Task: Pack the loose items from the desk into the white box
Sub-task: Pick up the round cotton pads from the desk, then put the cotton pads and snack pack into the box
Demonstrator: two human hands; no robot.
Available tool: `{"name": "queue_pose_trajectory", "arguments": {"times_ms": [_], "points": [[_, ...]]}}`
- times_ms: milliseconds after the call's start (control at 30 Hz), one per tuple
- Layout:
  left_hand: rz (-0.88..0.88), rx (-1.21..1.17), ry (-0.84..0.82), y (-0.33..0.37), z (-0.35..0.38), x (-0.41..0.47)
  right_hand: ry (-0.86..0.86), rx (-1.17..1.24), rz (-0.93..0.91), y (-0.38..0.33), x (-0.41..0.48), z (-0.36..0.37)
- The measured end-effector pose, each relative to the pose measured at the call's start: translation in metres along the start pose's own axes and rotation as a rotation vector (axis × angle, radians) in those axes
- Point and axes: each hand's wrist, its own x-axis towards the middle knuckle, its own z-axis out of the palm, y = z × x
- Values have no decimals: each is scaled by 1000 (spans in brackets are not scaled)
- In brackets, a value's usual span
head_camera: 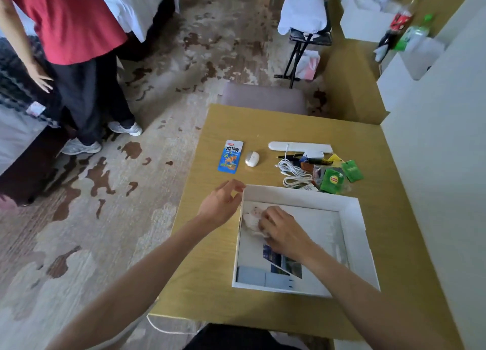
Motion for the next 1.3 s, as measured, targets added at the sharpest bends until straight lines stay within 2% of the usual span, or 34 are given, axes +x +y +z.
{"name": "queue_pose_trajectory", "arguments": {"times_ms": [67, 167, 333, 400, 533, 733, 800, 933, 1067, 1133, 1200, 1300], "points": [[14, -20, -31, -6, -1, 7, -113, 17, 44, -2, -8, 4], [26, -55, -53, -11, -3, 19, -107, 89, 110, 0, -7, 0], [6, -25, -23, -11, -1, 44, -175, 22, 184, 1, 5, -2], [-17, -28, -28, -10, -2, 56, -190, 104, 237, -1, 6, -6], [-138, -30, -65, -16, -1, 81, -95, 422, 391, 3, 11, -37], [-275, 233, -162, -32, 8, 127, 241, 501, 483, 46, 36, -78], [-331, 288, -152, -40, 12, 144, 259, 480, 546, 72, 42, -80], [-483, 350, -122, -53, 23, 171, -63, 422, 680, 132, 49, -67], [-573, 362, -111, -59, 37, 193, -370, 354, 613, 170, 52, -44], [-573, 399, -113, -63, 43, 199, -447, 337, 551, 181, 54, -33], [-581, 406, -93, -67, 47, 204, -454, 316, 505, 189, 56, -23], [-712, 266, -76, -75, 50, 205, -470, 292, 430, 195, 59, -12]]}}
